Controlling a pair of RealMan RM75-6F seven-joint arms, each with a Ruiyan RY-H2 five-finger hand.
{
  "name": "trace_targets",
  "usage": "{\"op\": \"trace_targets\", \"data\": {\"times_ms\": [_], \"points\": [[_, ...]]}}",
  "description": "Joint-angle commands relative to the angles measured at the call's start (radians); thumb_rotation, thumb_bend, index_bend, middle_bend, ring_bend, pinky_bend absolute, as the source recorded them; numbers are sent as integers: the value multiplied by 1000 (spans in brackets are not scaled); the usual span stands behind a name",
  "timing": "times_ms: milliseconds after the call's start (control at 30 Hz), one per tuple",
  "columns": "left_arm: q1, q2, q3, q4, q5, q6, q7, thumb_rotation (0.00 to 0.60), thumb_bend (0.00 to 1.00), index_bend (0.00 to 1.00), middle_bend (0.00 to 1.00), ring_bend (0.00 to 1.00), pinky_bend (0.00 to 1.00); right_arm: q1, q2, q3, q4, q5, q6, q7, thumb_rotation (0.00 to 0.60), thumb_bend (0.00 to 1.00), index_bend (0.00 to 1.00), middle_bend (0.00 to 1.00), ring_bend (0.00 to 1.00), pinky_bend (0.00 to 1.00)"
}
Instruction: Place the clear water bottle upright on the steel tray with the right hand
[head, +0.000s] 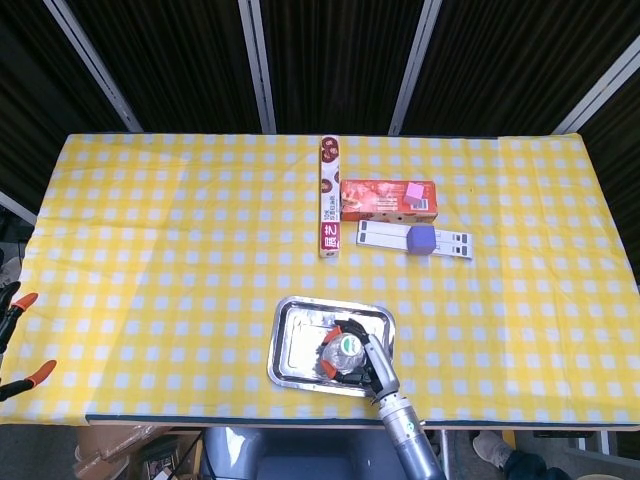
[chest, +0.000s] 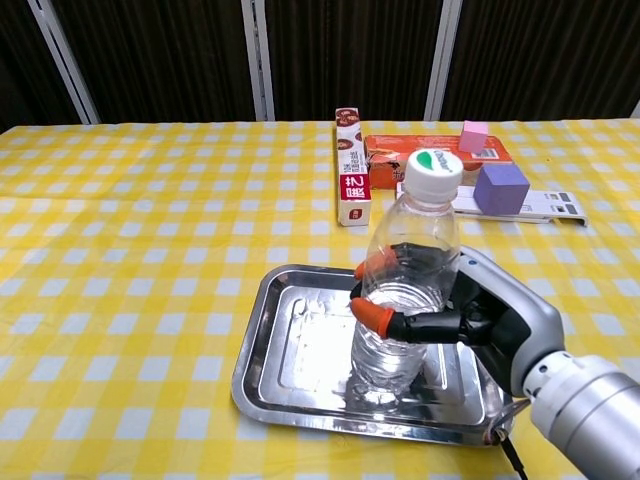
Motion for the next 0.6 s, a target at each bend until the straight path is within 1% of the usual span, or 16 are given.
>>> {"op": "trace_targets", "data": {"times_ms": [33, 133, 233, 333, 433, 600], "points": [[0, 0, 1, -1, 0, -2, 2, 600, 217, 122, 0, 0, 0, 2, 6, -2, 11, 3, -17, 2, 600, 494, 636, 485, 174, 0], [-1, -1, 1, -2, -1, -5, 8, 600, 217, 123, 0, 0, 0, 1, 1, -10, 32, -29, -13, 20, 600, 402, 575, 467, 162, 0], [-2, -1, 1, -3, -4, -8, 11, 600, 217, 123, 0, 0, 0, 1, -6, -19, 52, -63, -8, 50, 600, 310, 515, 418, 132, 0], [-3, -1, 1, -5, -5, -11, 13, 600, 217, 123, 0, 0, 0, 4, -9, -23, 63, -89, -9, 88, 600, 232, 433, 352, 98, 0], [-4, -1, 2, -5, -4, -12, 15, 600, 217, 123, 0, 0, 0, 6, -8, -24, 68, -106, -9, 114, 600, 205, 345, 306, 84, 0], [-4, -2, 4, -6, -1, -12, 21, 600, 217, 124, 0, 0, 0, 14, -2, -38, 102, -163, -1, 179, 600, 199, 250, 253, 58, 0]]}}
